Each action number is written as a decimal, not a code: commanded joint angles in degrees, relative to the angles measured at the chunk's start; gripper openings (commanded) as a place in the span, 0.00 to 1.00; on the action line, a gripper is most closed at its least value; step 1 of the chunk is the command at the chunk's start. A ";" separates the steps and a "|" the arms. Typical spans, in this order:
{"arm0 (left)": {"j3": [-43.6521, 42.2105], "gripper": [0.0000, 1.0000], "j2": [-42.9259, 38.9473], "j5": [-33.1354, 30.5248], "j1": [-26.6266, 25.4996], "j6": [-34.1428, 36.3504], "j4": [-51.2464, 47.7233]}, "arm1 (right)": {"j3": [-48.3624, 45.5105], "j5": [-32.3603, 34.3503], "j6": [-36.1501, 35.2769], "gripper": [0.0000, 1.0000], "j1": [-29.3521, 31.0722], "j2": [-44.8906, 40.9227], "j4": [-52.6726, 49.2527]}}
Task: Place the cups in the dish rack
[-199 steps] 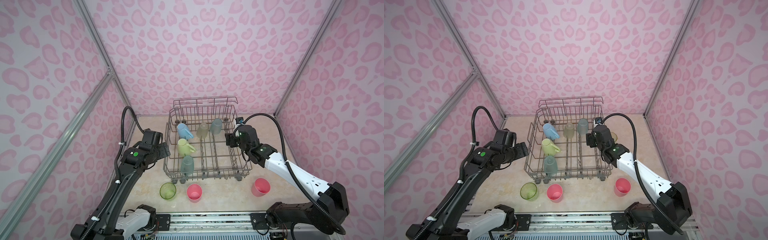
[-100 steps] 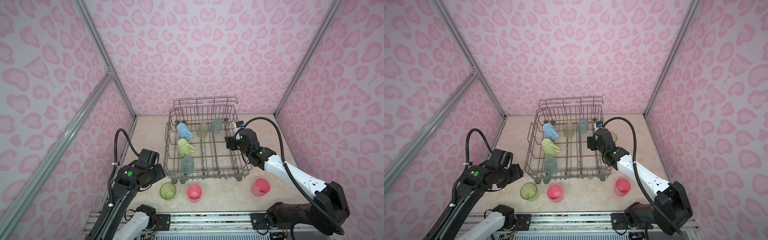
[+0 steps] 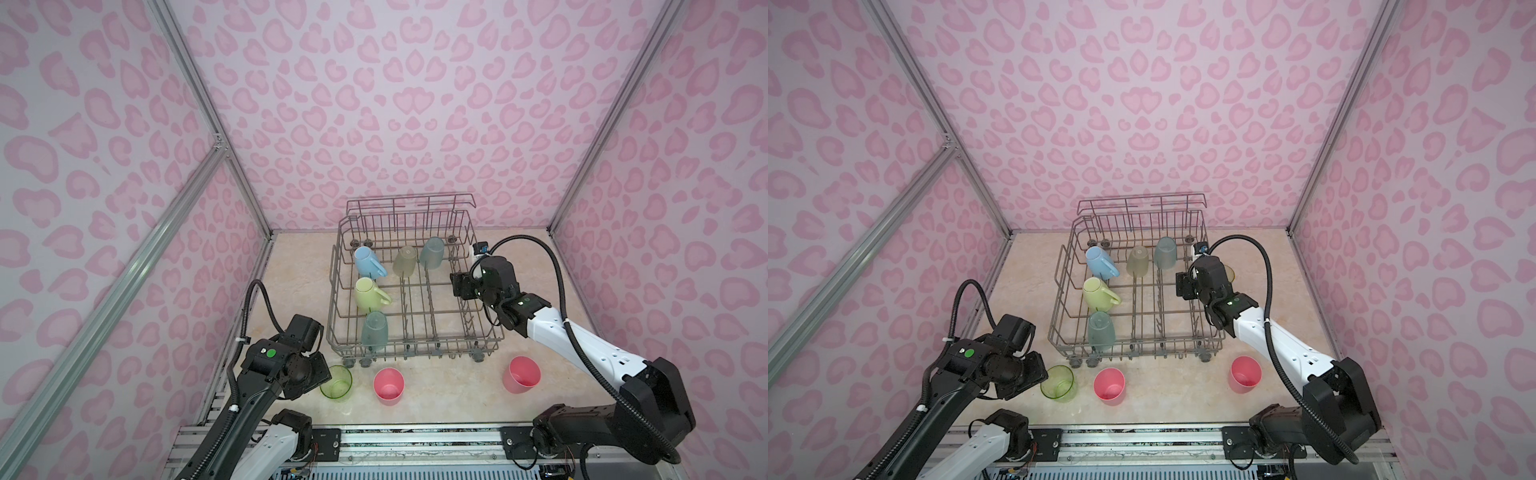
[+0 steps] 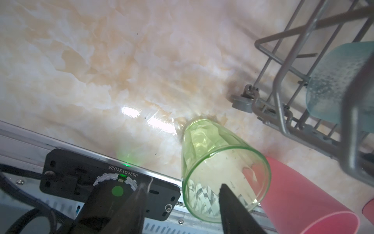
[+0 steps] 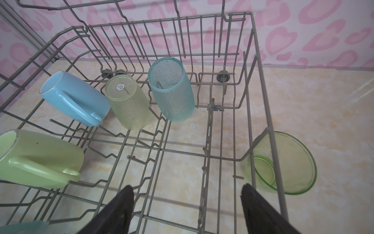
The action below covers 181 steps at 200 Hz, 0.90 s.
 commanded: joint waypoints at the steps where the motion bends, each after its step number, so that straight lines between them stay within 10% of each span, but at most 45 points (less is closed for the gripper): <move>1: -1.73 0.57 -0.56 2.35 -0.23 -1.09 1.31 | -0.18 -3.44 -0.66 0.82 0.16 0.55 2.65; 99: -7.16 0.41 0.19 3.84 -2.58 -1.84 6.05 | -2.71 -9.83 -21.14 0.84 15.95 -0.55 8.97; 181: -7.28 0.08 0.86 1.97 -4.47 -3.05 5.69 | -5.59 -7.89 -22.31 0.84 17.12 -2.67 11.48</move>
